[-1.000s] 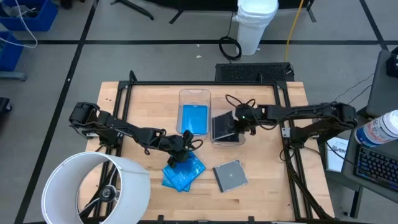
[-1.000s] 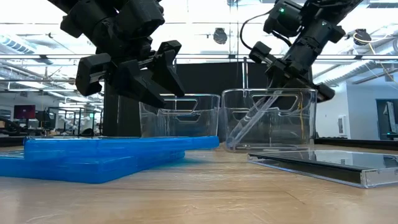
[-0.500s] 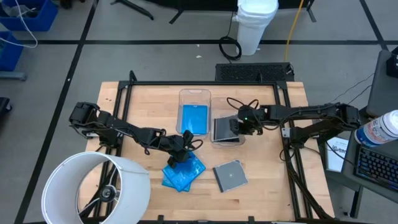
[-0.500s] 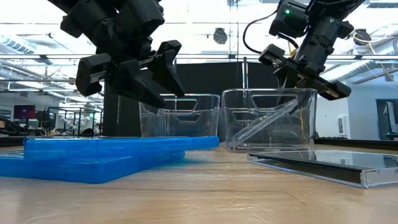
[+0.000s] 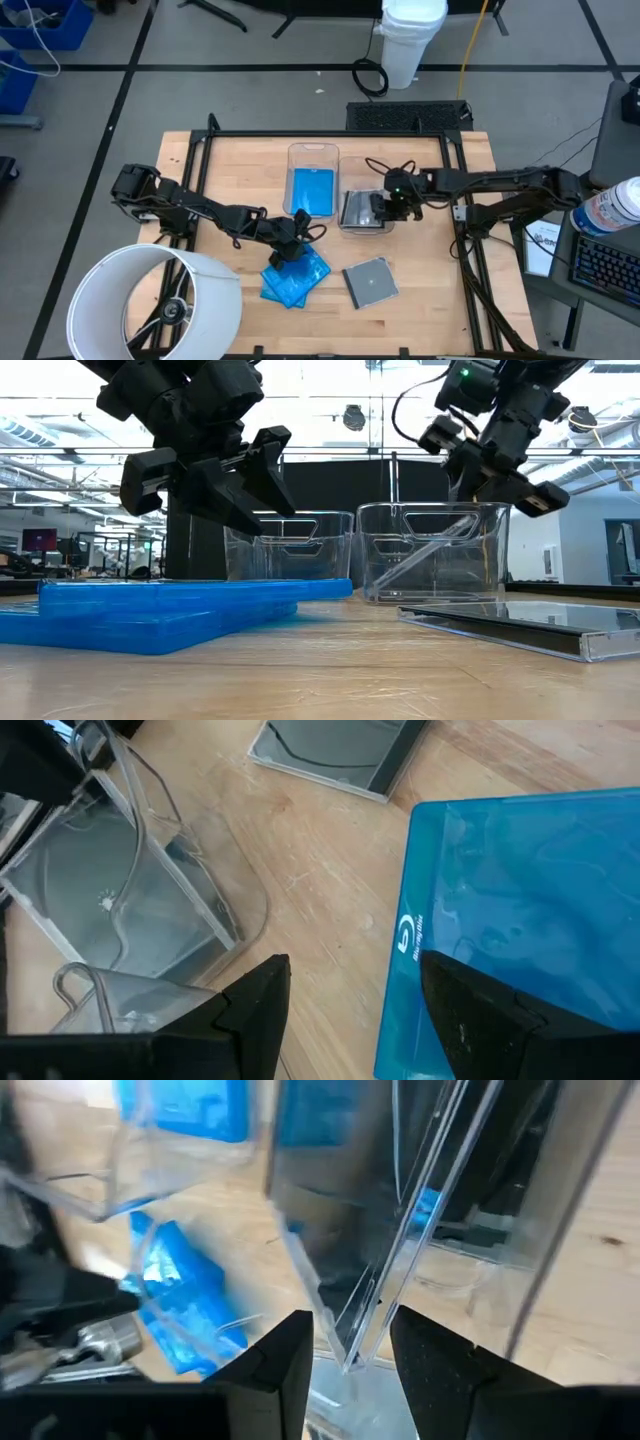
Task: Pick & place jewel cases by type
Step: Put the black CD case into the right transparent bin, then put the blue CD case into the left transparent bin
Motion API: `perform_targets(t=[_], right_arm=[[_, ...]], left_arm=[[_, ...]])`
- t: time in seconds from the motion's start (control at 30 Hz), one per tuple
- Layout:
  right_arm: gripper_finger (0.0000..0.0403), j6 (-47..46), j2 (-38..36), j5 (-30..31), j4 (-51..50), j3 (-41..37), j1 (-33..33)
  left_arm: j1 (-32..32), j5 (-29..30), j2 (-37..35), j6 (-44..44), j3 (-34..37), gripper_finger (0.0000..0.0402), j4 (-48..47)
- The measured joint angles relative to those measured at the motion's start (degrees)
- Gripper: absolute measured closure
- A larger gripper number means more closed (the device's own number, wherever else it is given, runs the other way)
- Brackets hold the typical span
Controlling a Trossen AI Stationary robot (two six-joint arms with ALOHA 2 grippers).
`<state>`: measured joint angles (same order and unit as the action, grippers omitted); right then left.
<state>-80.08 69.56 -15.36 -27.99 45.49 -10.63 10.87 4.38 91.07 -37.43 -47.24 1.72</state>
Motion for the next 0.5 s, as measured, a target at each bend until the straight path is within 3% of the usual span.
perform_targets(t=[0.5], right_arm=[[0.0273, 4.43, -7.4, 1.49, -2.93, 0.01, -0.51]], left_arm=[[0.0, 0.19, 0.0, 0.73, 0.0, 0.0174, 1.98]])
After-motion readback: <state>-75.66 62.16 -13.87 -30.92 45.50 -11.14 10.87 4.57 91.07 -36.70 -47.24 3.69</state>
